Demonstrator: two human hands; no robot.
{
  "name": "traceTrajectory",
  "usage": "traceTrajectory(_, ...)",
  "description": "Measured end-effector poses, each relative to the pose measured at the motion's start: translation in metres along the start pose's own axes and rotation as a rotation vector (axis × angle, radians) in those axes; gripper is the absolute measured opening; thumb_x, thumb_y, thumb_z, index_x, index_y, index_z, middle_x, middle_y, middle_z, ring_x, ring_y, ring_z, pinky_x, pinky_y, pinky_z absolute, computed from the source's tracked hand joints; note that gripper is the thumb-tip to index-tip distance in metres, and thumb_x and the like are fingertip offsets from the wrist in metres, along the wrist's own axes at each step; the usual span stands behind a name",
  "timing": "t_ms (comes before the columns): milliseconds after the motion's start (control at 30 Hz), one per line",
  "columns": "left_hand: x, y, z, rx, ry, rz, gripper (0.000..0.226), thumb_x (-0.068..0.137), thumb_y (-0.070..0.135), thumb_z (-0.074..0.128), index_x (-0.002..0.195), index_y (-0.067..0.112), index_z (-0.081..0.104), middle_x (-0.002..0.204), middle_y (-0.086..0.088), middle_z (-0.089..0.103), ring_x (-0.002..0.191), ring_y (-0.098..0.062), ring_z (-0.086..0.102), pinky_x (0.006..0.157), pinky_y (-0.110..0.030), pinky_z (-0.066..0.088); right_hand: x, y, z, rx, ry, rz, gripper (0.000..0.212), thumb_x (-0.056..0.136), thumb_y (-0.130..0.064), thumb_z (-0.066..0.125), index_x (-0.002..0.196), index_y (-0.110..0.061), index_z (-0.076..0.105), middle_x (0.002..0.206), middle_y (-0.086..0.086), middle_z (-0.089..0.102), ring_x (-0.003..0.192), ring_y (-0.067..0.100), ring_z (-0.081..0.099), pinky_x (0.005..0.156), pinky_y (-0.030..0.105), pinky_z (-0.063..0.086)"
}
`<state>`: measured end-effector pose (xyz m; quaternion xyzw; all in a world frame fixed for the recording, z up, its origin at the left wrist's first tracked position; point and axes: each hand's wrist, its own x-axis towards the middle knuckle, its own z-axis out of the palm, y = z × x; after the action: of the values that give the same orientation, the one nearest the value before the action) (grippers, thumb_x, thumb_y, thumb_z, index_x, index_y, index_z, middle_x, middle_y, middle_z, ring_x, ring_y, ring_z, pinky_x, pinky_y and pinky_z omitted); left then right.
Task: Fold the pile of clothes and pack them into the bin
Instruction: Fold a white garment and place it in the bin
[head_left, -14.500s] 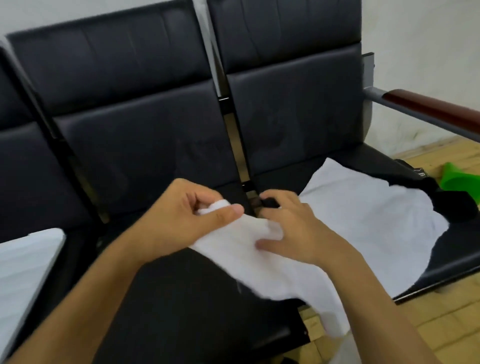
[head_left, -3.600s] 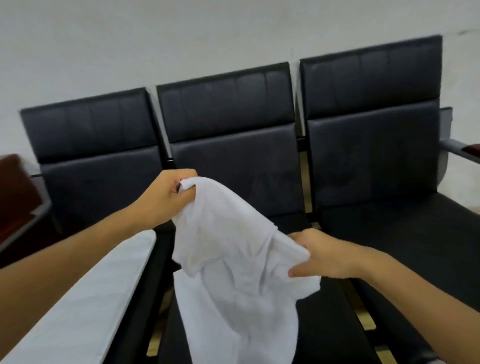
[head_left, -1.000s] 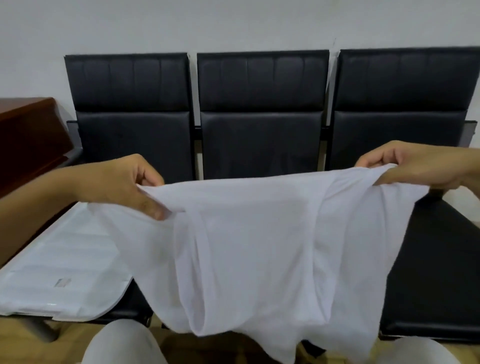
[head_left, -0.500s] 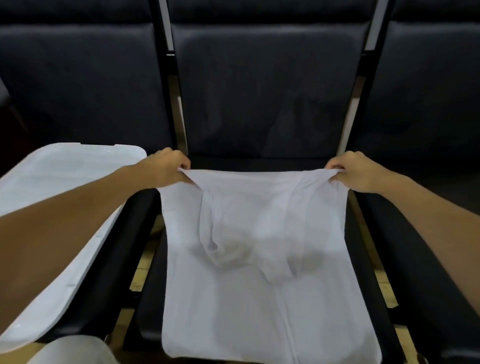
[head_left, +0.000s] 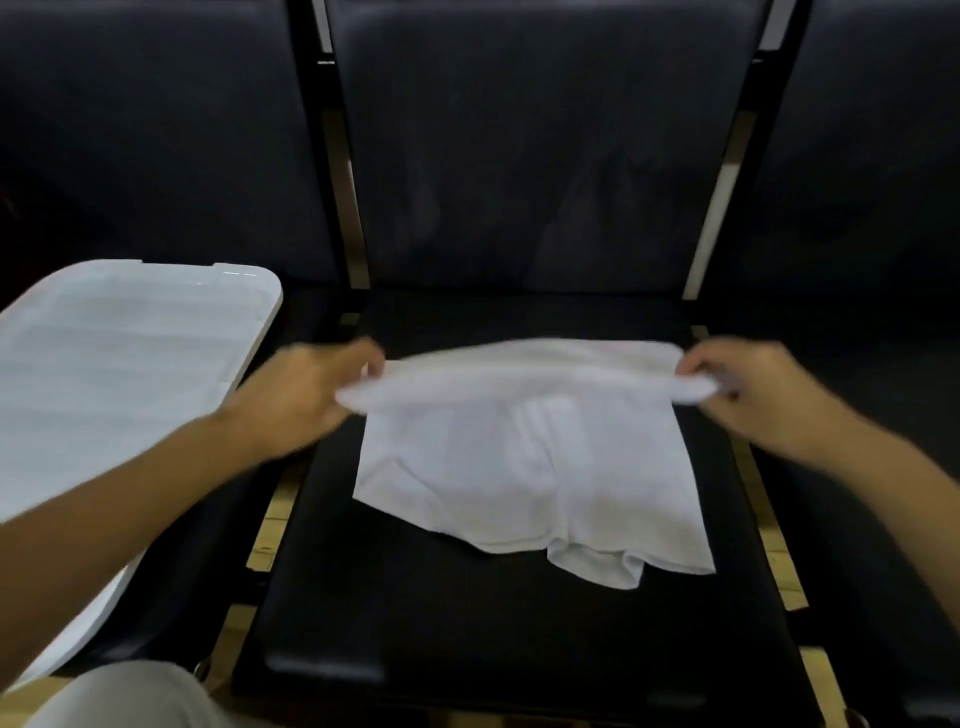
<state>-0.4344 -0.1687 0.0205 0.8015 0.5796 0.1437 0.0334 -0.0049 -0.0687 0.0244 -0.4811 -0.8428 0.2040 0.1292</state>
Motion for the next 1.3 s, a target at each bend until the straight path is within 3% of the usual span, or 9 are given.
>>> traceTrajectory(133, -0.068, 0.007, 0.032, -0.001, -0.502, -0.014, 0.043, 0.084, 0.04, 0.069, 0.118, 0.048, 0.044, 0.111, 0.024, 0.054, 0.094, 0.001, 0.059, 0.077, -0.023, 0.052, -0.07, 0.001, 0.045, 0.07, -0.48, 0.106, 0.03, 0.079, -0.02, 0.076, 0.098, -0.04, 0.065, 0.103, -0.02, 0.061, 0.098, -0.004, 0.058, 0.09, 0.027, 0.052)
traceTrajectory(233, -0.092, 0.005, 0.05, -0.069, -0.503, -0.08, 0.04, 0.083, 0.071, 0.051, 0.118, 0.053, 0.045, 0.11, 0.031, 0.045, 0.101, 0.011, 0.047, 0.084, -0.013, 0.04, -0.092, -0.002, 0.062, 0.19, -0.401, 0.192, 0.03, 0.075, -0.049, 0.077, 0.101, -0.042, 0.064, 0.104, -0.018, 0.061, 0.098, -0.002, 0.058, 0.087, 0.027, 0.053)
traceTrajectory(400, -0.083, 0.028, 0.066, 0.057, -0.261, -0.027, 0.029, 0.09, 0.06, 0.041, 0.103, 0.04, 0.056, 0.101, 0.025, 0.052, 0.093, 0.004, 0.05, 0.086, -0.022, 0.04, -0.102, -0.02, 0.072, 0.004, -0.348, 0.211, 0.027, 0.081, -0.059, 0.067, 0.101, -0.042, 0.062, 0.105, -0.02, 0.054, 0.099, 0.001, 0.053, 0.081, 0.024, 0.05)
traceTrajectory(533, -0.035, 0.056, 0.07, -0.011, -0.29, -0.002, 0.044, 0.094, 0.06, 0.031, 0.104, 0.032, 0.063, 0.099, 0.021, 0.054, 0.09, 0.003, 0.051, 0.088, -0.027, 0.042, -0.095, -0.027, 0.078, -0.012, -0.127, 0.38, 0.034, 0.084, -0.053, 0.069, 0.066, -0.025, 0.067, 0.099, -0.013, 0.053, 0.092, 0.003, 0.054, 0.075, 0.022, 0.047)
traceTrajectory(700, 0.086, 0.102, 0.099, -0.08, -0.318, 0.003, 0.041, 0.097, 0.041, 0.052, 0.135, 0.025, 0.05, 0.136, 0.005, 0.05, 0.124, -0.016, 0.047, 0.105, -0.035, 0.036, -0.082, -0.033, 0.083, 0.193, -0.034, 0.767, 0.044, 0.082, -0.026, 0.077, 0.109, -0.016, 0.044, 0.104, 0.0, 0.049, 0.078, 0.012, 0.049, 0.049, 0.016, 0.03)
traceTrajectory(833, 0.171, 0.171, 0.125, -0.148, -0.605, -0.108, 0.074, 0.092, 0.029, 0.064, 0.153, 0.023, 0.023, 0.154, -0.003, 0.031, 0.142, -0.026, 0.028, 0.115, -0.041, 0.024, -0.082, -0.016, 0.092, 0.4, -0.11, 0.86, 0.036, 0.071, -0.023, 0.078, 0.095, -0.011, 0.054, 0.089, 0.003, 0.061, 0.075, 0.017, 0.06, 0.05, 0.02, 0.041)
traceTrajectory(1000, 0.219, 0.21, 0.155, -0.229, -0.715, -0.114, 0.023, 0.087, 0.02, 0.063, 0.108, 0.028, 0.057, 0.103, 0.0, 0.056, 0.105, -0.026, 0.057, 0.087, -0.042, 0.054, -0.085, 0.009, 0.075, 0.733, -0.137, 0.857, 0.02, 0.076, -0.018, 0.07, 0.089, -0.003, 0.071, 0.081, 0.013, 0.073, 0.076, 0.025, 0.072, 0.053, 0.025, 0.049)
traceTrajectory(1133, 0.241, 0.232, 0.148, -0.547, -0.548, -0.062, 0.019, 0.083, -0.003, 0.054, 0.083, 0.011, 0.067, 0.075, -0.001, 0.059, 0.067, -0.01, 0.055, 0.06, -0.023, 0.046, -0.092, 0.031, 0.047, 0.892, -0.081, 0.859, 0.017, 0.082, -0.019, 0.071, 0.099, -0.017, 0.071, 0.09, 0.002, 0.076, 0.08, 0.02, 0.073, 0.067, 0.029, 0.06)
traceTrajectory(1300, 0.252, 0.227, 0.11, -0.759, -0.444, -0.05, 0.023, 0.084, -0.011, 0.057, 0.093, 0.007, 0.069, 0.087, 0.0, 0.068, 0.078, -0.008, 0.065, 0.073, -0.025, 0.056, -0.098, 0.036, 0.011, 1.033, 0.035, 0.76, 0.024, 0.084, -0.017, 0.071, 0.108, -0.018, 0.069, 0.094, 0.004, 0.077, 0.086, 0.024, 0.075, 0.082, 0.048, 0.06)
